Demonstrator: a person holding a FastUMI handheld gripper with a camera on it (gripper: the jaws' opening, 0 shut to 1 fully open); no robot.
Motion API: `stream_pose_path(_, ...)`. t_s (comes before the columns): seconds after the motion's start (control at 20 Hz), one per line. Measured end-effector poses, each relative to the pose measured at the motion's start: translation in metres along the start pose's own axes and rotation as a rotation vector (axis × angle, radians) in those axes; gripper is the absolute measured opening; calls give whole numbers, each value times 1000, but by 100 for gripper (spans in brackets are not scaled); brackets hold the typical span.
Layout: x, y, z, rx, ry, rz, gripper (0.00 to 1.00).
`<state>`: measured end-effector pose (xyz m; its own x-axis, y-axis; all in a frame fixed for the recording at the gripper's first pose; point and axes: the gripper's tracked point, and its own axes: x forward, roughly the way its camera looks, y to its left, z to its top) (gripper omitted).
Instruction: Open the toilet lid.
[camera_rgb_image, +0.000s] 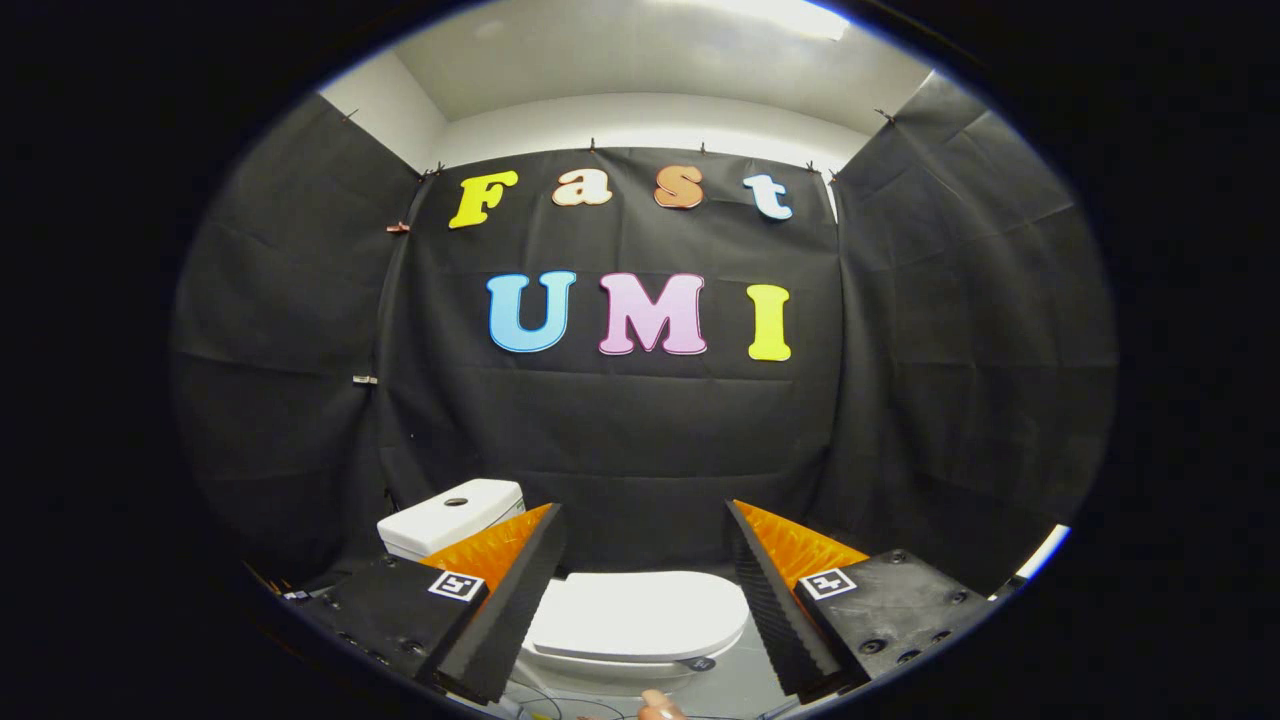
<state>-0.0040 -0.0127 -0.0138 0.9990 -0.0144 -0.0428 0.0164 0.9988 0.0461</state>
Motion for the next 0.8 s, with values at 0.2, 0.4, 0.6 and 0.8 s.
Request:
stream_pose_path(0.2, 13, -11, -24, 99, 64, 8, 98)
stream_pose_path(0.4, 27, -35, -55, 222, 134, -19, 99)
stream_pose_path(0.6, 44, -64, -92, 345, 195, -58, 99)
stream_pose_path(0.8, 58, -91, -152, 464, 298, -105, 99)
